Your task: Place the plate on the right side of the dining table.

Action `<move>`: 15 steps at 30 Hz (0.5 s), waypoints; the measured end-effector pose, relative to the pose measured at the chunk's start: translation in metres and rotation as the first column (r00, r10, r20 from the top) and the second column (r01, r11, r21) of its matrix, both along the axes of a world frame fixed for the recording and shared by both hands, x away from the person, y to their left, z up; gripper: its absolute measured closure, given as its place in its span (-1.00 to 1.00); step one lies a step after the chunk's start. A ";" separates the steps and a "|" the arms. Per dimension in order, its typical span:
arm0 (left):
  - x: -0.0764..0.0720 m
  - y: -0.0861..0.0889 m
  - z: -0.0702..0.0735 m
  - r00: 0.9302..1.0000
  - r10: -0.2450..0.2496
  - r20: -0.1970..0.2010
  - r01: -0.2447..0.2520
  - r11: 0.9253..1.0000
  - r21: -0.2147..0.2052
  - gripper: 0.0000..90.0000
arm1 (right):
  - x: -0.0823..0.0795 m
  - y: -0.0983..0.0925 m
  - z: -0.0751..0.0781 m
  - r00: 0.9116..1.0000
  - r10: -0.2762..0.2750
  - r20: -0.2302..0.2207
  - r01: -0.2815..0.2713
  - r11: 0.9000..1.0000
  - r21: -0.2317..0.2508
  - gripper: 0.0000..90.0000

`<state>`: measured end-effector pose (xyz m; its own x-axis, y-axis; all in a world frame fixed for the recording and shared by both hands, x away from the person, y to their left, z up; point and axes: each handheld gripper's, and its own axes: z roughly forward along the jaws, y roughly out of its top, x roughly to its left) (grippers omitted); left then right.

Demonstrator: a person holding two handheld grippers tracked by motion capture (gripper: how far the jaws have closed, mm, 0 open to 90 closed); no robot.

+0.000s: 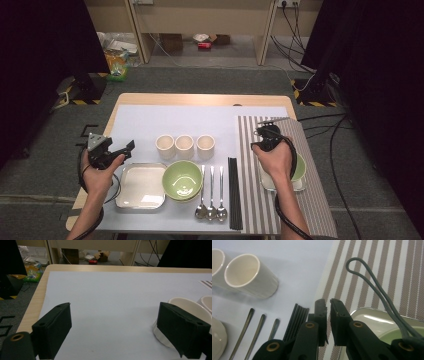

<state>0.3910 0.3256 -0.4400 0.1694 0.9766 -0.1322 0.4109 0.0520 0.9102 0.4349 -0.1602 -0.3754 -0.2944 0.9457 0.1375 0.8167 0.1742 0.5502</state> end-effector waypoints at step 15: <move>0.000 -0.002 0.002 1.000 0.000 0.000 0.000 1.000 -0.003 -0.74 | -0.001 0.024 -0.009 0.998 0.058 -0.017 -0.058 0.998 0.008 0.77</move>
